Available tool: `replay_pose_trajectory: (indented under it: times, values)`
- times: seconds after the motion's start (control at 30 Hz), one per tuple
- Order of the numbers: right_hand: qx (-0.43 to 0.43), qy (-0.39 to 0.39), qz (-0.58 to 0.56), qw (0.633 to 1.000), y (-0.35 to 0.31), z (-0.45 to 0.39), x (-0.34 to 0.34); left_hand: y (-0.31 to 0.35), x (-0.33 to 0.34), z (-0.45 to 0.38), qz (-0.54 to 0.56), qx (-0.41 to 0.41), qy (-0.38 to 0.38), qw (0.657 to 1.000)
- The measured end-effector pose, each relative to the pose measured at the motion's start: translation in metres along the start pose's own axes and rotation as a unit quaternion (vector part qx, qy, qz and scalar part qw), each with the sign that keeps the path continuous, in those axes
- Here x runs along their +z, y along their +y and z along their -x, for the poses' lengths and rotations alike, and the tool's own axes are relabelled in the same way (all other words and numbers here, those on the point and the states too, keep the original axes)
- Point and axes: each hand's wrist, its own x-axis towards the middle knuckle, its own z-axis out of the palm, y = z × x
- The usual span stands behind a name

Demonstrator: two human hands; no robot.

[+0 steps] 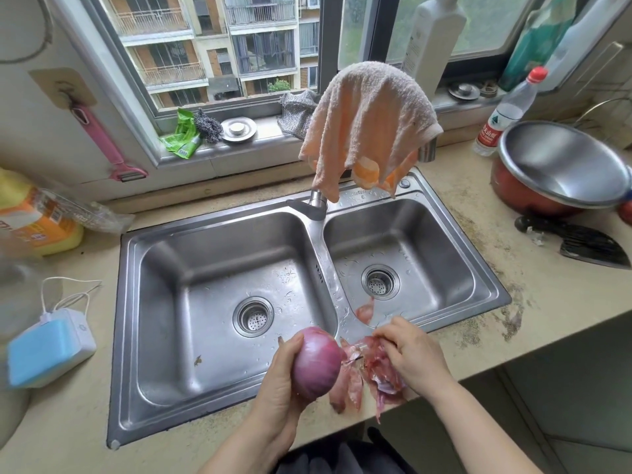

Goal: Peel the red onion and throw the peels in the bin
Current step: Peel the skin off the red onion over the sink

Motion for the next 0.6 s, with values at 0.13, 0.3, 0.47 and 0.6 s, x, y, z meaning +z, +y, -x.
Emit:
replay_pose_trajectory:
  times: [0.13, 0.3, 0.47, 0.6]
  values:
    - [-0.022, -0.035, -0.010, 0.999, -0.001, 0.003, 0.000, 0.000, 0.002, -0.004, 0.054, -0.024, 0.041, 0.997]
    - [-0.006, 0.007, -0.058, 0.998, 0.000, 0.009, 0.002, 0.003, 0.006, -0.004, 0.119, -0.080, 0.025, 0.989]
    - [-0.025, -0.025, -0.019, 0.999, -0.003, 0.017, -0.001, 0.001, 0.010, -0.005, 0.131, -0.079, 0.047, 0.987]
    - [-0.074, 0.062, -0.118, 0.988, -0.032, 0.030, -0.013, -0.001, 0.016, -0.001, 0.127, -0.044, 0.066, 0.989]
